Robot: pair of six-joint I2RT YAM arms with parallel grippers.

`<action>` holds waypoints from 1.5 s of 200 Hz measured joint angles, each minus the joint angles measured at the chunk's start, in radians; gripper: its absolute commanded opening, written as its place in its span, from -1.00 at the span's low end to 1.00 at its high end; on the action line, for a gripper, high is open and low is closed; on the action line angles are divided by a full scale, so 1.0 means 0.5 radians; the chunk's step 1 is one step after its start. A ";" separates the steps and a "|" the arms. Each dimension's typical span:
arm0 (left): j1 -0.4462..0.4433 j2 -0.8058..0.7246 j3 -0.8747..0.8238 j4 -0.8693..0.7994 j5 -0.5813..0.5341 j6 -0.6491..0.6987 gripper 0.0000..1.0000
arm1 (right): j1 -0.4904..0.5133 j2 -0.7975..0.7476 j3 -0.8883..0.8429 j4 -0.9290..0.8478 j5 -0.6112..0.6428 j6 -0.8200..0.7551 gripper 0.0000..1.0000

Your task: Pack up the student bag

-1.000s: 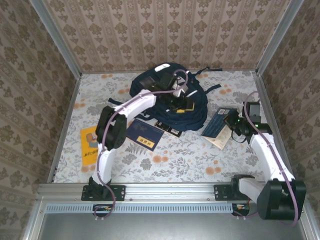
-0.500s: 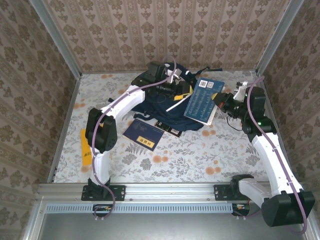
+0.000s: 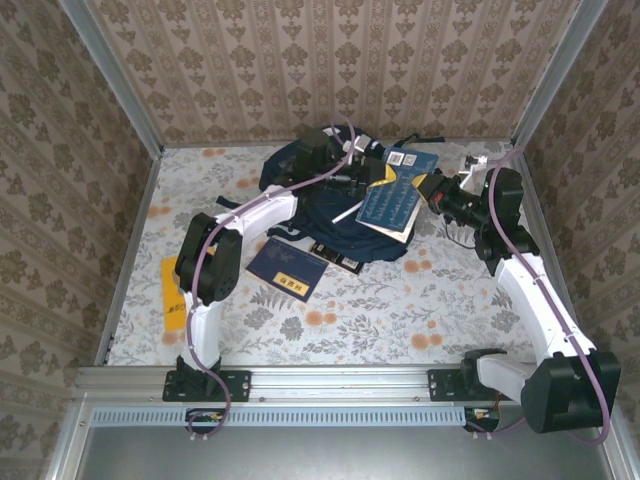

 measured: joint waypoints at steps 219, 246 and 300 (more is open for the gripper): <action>-0.045 -0.206 -0.504 0.861 -1.300 -0.800 -1.00 | 0.659 -0.003 -0.259 0.525 0.909 0.568 0.76; -0.083 -0.277 -0.603 0.784 -1.396 -0.755 -1.00 | 0.659 0.121 -0.246 0.675 1.019 0.621 0.07; -0.080 -0.298 -0.658 0.768 -1.484 -0.713 -0.52 | 0.662 0.231 -0.206 0.713 1.131 0.632 -1.00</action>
